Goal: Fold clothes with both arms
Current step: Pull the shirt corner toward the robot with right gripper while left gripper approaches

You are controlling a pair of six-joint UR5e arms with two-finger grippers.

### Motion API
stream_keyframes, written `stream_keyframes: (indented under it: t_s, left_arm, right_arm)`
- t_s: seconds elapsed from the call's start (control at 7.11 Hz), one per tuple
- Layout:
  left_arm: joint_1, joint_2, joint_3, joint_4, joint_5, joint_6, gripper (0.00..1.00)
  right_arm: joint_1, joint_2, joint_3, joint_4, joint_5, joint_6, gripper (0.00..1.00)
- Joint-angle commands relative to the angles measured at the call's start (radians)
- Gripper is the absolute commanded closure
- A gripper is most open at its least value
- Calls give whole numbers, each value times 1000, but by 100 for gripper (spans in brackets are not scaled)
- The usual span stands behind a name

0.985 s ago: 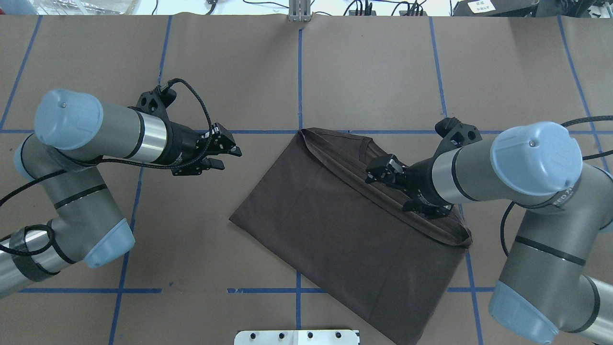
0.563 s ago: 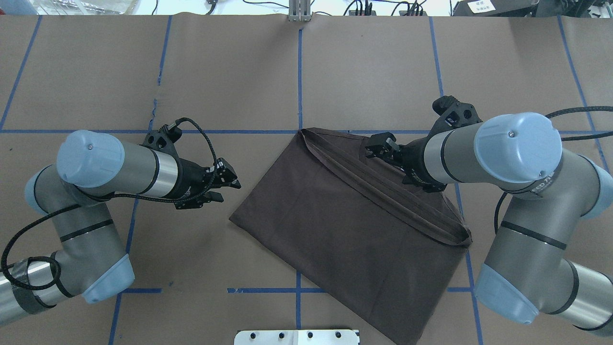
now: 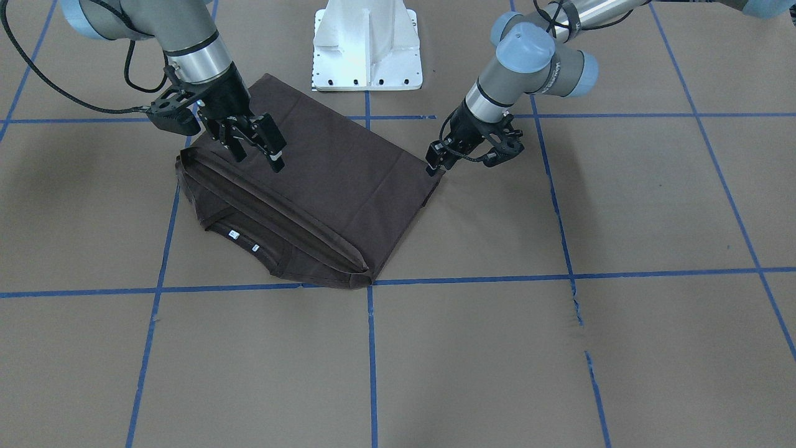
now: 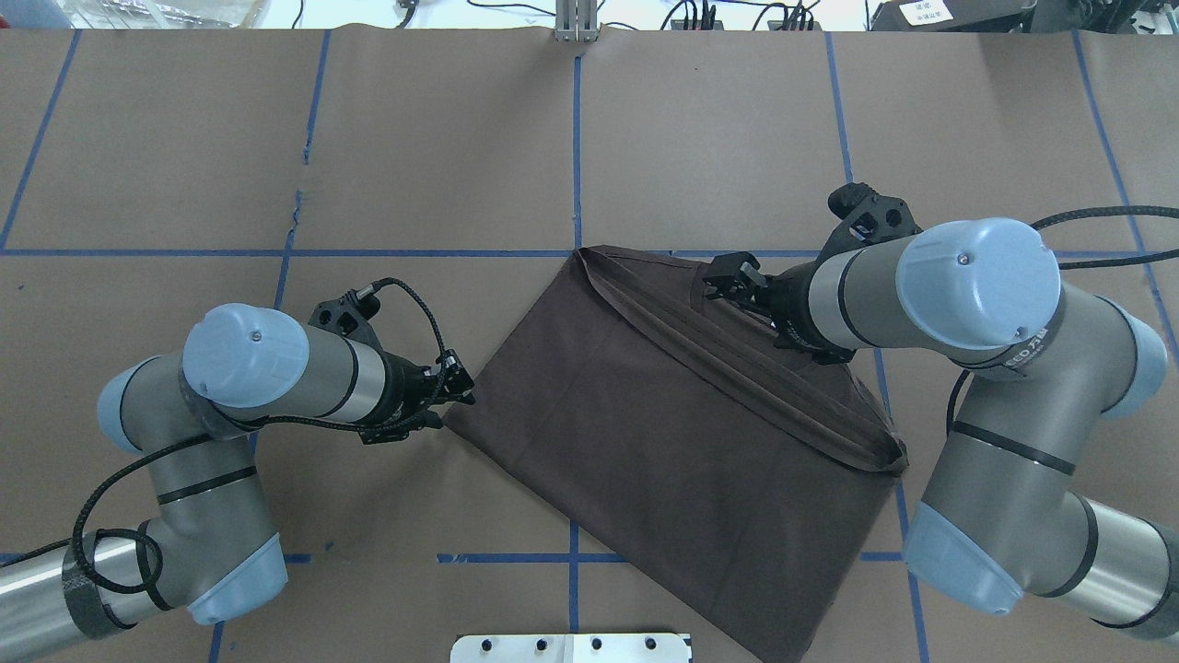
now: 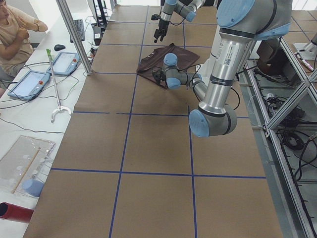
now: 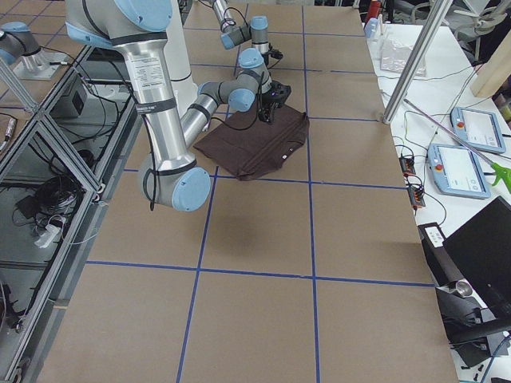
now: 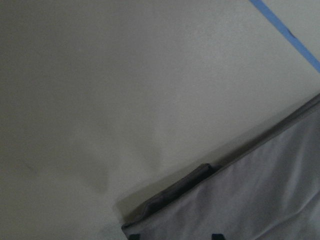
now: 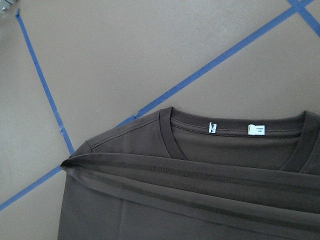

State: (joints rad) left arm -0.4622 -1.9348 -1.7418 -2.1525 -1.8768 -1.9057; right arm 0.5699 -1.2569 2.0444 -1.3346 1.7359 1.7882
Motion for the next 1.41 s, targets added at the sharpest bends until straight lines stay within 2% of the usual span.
stream_keyframes:
  t_s: [0.0,0.28,0.42,0.56,0.84,0.99,1.13,1.27]
  left_arm:
    - [23,2,18,3,5,-1,44]
    - [27,4,25,5,5,-12,43]
    - [27,-1,37,13,5,-12,66]
    - [27,-1,36,13,5,-12,100]
    - [-7,4,21,25,5,-7,100]
    - [-53,8,-16,89,7,32,100]
    - [-73,-4,-25,142,28,226,100]
    - [-81,-10,-15,143,83,320,100]
  right_arm:
    - [-4,2,-13,0,-6,-1,0]
    - [-4,8,-17,0,-7,0,0]
    - [-4,8,-17,0,-7,0,0]
    - [-4,17,-17,0,-9,0,0]
    - [-2,20,-17,0,-10,0,0]
    - [-1,20,-17,0,-10,2,0]
    - [1,20,-17,0,-10,4,0]
    - [-1,22,-15,0,-9,5,0]
